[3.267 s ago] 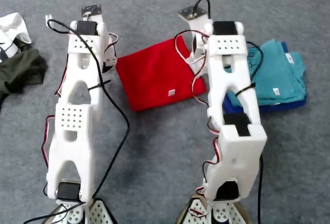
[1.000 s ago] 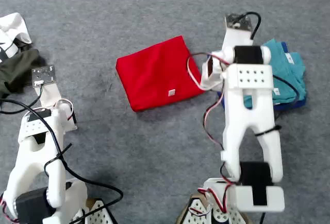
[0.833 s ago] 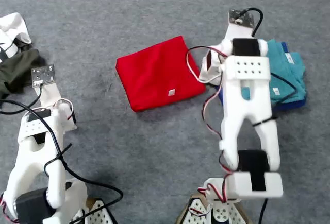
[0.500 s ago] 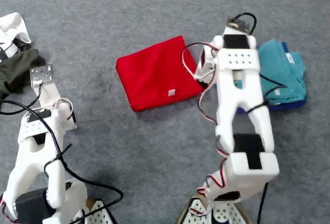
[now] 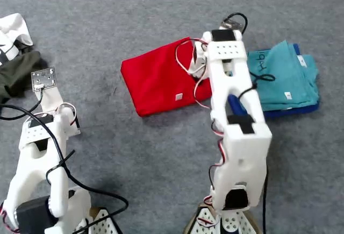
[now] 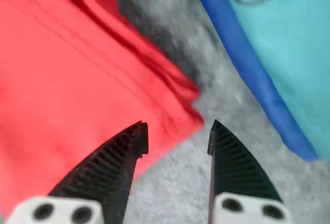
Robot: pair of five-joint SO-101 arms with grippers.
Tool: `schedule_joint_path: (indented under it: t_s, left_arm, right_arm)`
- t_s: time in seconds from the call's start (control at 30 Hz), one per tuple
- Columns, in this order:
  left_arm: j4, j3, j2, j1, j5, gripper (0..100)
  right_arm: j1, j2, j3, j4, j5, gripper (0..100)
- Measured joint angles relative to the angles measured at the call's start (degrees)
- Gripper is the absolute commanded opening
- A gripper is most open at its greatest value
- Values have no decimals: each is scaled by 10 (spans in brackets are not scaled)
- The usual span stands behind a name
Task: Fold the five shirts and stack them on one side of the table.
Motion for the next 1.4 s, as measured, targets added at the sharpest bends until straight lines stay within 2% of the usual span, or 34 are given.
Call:
schedule_joint_path:
  t_s: [0.43,0.93,1.0,1.17,1.4]
  left_arm:
    - [0,0,0,0,0,20]
    - [0,0,0,0,0,20]
    - [0,0,0,0,0,20]
    - [0,0,0,0,0,20]
    - [0,0,0,0,0,20]
  right_arm:
    - [0,197,-236,55,0,207]
    - [-2,326,-415,120,0,200]
    - [-2,338,-434,129,0,167]
    - [-1,356,-472,147,0,1]
    - [2,358,-477,149,0,2]
